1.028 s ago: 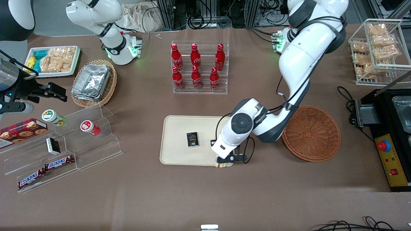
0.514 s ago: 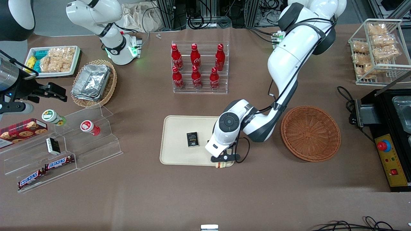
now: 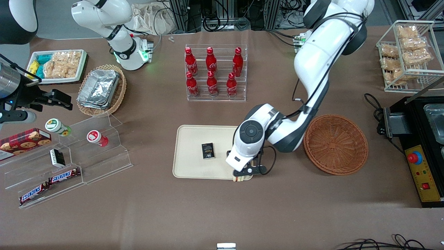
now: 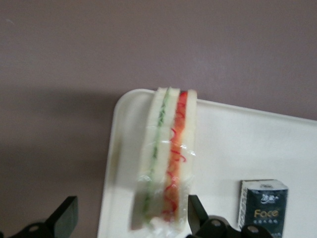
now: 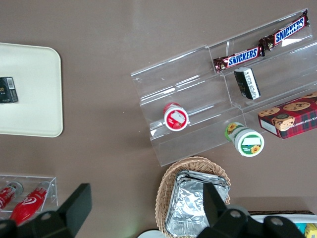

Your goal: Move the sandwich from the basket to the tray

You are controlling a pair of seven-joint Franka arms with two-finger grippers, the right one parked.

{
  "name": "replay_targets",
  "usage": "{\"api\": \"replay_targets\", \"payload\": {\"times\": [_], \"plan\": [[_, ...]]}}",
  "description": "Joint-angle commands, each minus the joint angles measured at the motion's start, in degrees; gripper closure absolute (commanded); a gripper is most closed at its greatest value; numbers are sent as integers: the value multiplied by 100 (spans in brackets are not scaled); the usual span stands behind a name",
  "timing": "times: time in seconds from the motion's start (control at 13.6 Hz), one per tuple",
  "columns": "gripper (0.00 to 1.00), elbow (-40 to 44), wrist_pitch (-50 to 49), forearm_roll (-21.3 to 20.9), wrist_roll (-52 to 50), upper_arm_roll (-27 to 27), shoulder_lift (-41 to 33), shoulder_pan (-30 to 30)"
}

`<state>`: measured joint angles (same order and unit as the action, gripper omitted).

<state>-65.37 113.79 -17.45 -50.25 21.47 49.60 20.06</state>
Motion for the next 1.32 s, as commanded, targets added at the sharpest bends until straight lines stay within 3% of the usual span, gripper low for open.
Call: {"api": "replay_targets", "payload": {"times": [0.0, 0.15, 0.37, 0.51, 0.66, 0.95, 1.25], "plan": [[1, -169, -881, 189, 41, 7, -783, -415], [1, -238, -1227, 259, 303, 24, -1109, -712], [1, -1640, -1219, 1093, 1619, 42, -2573, -1581], [1, -2642, -1184, 1244, 2393, 42, -3541, -2091], [0, -3102, -1254, 1384, 3315, 24, -4088, -2470], [0, -2920, -1851, 1402, 4917, 15, -4231, -3112], [0, -2797, -1800, 1402, 4990, 15, -4117, -3228]]}}
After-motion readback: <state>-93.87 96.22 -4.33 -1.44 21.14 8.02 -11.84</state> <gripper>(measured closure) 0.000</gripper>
